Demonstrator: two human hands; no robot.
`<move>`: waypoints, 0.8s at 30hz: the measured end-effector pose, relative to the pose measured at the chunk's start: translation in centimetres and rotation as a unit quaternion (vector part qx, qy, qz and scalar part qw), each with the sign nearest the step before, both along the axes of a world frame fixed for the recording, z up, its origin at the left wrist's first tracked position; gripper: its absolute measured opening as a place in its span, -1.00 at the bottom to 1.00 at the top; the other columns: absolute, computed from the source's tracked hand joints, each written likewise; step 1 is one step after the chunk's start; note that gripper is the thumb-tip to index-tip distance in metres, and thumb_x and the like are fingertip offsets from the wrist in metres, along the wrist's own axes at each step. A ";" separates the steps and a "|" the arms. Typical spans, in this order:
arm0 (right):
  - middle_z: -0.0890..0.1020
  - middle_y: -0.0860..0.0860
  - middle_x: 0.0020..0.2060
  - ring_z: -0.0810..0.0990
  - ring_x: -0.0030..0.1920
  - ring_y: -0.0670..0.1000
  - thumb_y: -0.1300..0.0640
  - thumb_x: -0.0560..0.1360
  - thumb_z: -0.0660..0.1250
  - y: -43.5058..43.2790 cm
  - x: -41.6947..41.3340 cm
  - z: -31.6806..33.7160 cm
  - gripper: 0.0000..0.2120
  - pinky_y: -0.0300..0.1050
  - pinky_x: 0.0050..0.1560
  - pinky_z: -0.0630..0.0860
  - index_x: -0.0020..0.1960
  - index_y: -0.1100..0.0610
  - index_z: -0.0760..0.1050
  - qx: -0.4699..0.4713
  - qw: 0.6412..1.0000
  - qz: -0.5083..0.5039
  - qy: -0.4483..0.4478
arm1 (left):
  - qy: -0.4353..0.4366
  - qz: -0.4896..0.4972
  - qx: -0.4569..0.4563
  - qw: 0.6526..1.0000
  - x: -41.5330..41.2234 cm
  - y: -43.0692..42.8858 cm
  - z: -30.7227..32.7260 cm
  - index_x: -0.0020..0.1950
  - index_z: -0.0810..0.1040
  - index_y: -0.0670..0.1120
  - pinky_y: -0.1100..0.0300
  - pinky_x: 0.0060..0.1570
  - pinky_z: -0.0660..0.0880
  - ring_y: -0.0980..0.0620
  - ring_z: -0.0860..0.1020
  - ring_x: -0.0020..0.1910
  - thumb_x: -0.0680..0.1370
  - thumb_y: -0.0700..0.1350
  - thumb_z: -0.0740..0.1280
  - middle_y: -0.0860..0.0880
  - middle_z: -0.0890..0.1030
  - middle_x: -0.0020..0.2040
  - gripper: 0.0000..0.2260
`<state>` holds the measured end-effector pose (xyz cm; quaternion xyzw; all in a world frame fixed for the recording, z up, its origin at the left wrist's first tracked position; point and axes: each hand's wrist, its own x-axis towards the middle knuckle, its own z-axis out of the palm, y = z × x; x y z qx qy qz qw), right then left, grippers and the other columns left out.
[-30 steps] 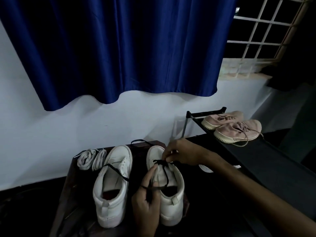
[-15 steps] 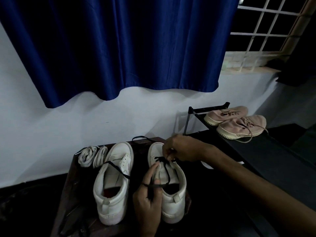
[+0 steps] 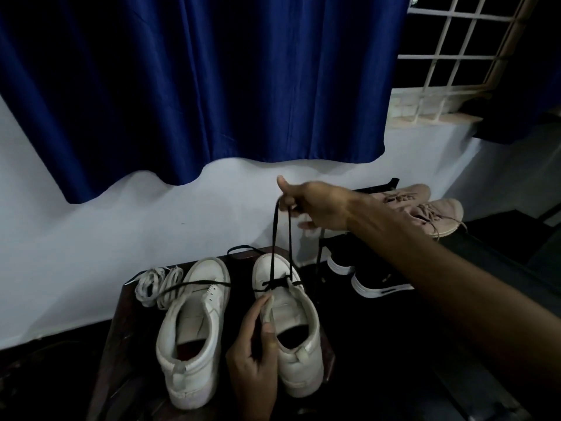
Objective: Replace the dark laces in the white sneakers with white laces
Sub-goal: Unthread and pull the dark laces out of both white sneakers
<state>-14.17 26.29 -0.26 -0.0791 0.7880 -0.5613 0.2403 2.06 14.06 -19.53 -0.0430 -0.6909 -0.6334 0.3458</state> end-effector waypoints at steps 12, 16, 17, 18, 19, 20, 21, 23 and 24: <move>0.53 -0.05 -0.36 0.45 -0.29 -0.08 0.03 0.63 0.15 -3.1 -1.1 13.6 -0.66 -0.12 -0.23 0.32 -0.30 0.04 0.45 -0.294 0.940 -0.139 0.105 | -0.013 -0.003 0.002 1.000 0.0 0.3 0.3 0.28 0.56 0.03 0.41 0.18 0.41 0.16 0.54 0.27 0.55 -0.03 0.22 0.18 0.61 0.22 -0.68; 0.55 0.01 -0.29 0.53 -0.48 -0.16 0.12 0.65 0.13 -5.6 -0.3 13.2 -0.73 -0.31 -0.51 0.39 -0.20 0.10 0.43 -0.132 0.968 -0.104 0.187 | -0.010 0.001 -0.002 1.000 0.1 0.4 0.5 0.23 0.61 -0.09 0.45 0.17 0.40 0.19 0.54 0.26 0.55 -0.04 0.22 0.19 0.61 0.21 -0.67; 0.55 0.02 -0.30 0.50 -0.53 -0.17 0.14 0.65 0.14 -6.8 0.0 11.5 -0.73 -0.35 -0.56 0.36 -0.20 0.13 0.44 -0.069 0.977 -0.062 0.194 | -0.012 0.000 -0.002 1.000 0.1 0.5 0.5 0.23 0.61 -0.12 0.45 0.16 0.40 0.20 0.54 0.25 0.54 -0.04 0.22 0.19 0.61 0.21 -0.66; 0.57 0.03 -0.29 0.50 -0.49 -0.15 0.14 0.64 0.18 -8.0 0.1 9.6 -0.74 -0.35 -0.53 0.36 -0.19 0.16 0.48 0.007 0.978 -0.020 0.207 | -0.013 -0.001 -0.004 1.000 0.0 0.5 0.4 0.23 0.60 -0.13 0.45 0.16 0.40 0.20 0.54 0.25 0.54 -0.04 0.22 0.19 0.61 0.21 -0.66; 0.61 0.05 -0.24 0.51 -0.41 -0.11 0.13 0.62 0.22 -9.0 0.1 7.5 -0.75 -0.32 -0.47 0.38 -0.17 0.20 0.54 0.079 0.972 0.027 0.220 | -0.012 -0.002 -0.007 1.000 0.0 0.4 0.4 0.23 0.60 -0.13 0.44 0.17 0.40 0.20 0.54 0.25 0.55 -0.04 0.22 0.19 0.61 0.22 -0.66; 0.66 0.10 -0.17 0.51 -0.32 -0.07 0.13 0.60 0.26 -10.0 0.2 5.2 -0.75 -0.32 -0.40 0.37 -0.14 0.24 0.60 0.139 0.960 0.076 0.230 | -0.010 0.000 -0.012 1.000 0.0 0.3 0.4 0.23 0.60 -0.13 0.43 0.18 0.41 0.19 0.54 0.26 0.55 -0.04 0.22 0.19 0.61 0.22 -0.67; 0.68 0.14 -0.09 0.52 -0.23 -0.03 0.11 0.59 0.27 -10.6 0.2 2.9 -0.74 -0.31 -0.34 0.37 -0.09 0.27 0.64 0.193 0.946 0.116 0.234 | -0.005 0.004 -0.018 1.000 0.0 0.2 0.3 0.23 0.60 -0.13 0.41 0.19 0.41 0.18 0.54 0.26 0.55 -0.05 0.22 0.18 0.61 0.22 -0.67; 0.67 0.12 0.03 0.57 -0.04 0.01 -0.02 0.61 0.23 -11.1 1.0 -0.6 -0.65 -0.27 -0.17 0.43 0.05 0.21 0.67 0.303 0.907 0.161 0.244 | -0.001 0.013 -0.027 1.000 0.0 0.1 0.2 0.23 0.60 -0.12 0.38 0.21 0.41 0.15 0.54 0.27 0.56 -0.05 0.23 0.16 0.62 0.22 -0.68; 0.64 0.12 0.10 0.57 0.08 0.06 -0.10 0.61 0.20 -10.8 1.5 -1.8 -0.60 -0.20 -0.03 0.47 0.12 0.19 0.63 0.343 0.890 0.166 0.252 | -0.003 0.016 -0.028 0.999 0.0 0.1 0.3 0.23 0.60 -0.11 0.37 0.21 0.41 0.14 0.54 0.27 0.56 -0.04 0.23 0.17 0.62 0.22 -0.68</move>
